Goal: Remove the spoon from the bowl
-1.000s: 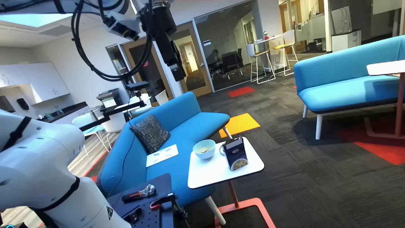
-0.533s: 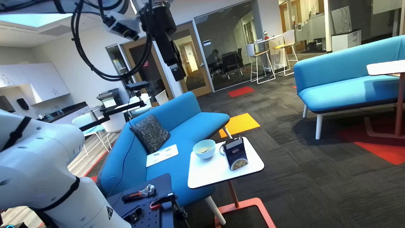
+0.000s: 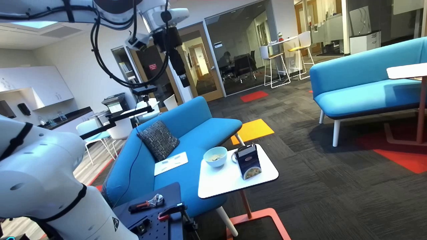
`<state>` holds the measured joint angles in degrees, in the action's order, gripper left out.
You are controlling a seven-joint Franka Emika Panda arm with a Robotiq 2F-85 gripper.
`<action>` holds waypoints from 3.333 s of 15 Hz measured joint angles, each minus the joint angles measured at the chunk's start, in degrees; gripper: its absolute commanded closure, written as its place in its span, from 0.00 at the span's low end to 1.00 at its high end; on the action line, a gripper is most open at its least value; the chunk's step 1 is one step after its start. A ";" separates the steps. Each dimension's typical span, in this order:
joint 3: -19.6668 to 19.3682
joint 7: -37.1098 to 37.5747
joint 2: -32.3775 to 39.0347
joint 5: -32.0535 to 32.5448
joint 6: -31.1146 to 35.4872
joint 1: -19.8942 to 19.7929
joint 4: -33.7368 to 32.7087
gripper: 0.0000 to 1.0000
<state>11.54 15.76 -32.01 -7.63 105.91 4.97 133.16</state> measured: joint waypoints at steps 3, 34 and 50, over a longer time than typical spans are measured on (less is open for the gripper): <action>4.74 0.88 3.23 -0.56 4.63 3.47 -0.01 0.00; 13.27 -30.43 54.81 34.28 32.22 19.25 -11.13 0.00; 12.12 -53.63 64.61 33.69 39.22 15.98 -13.95 0.00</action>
<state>23.67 -37.87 32.60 26.06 145.13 20.95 119.20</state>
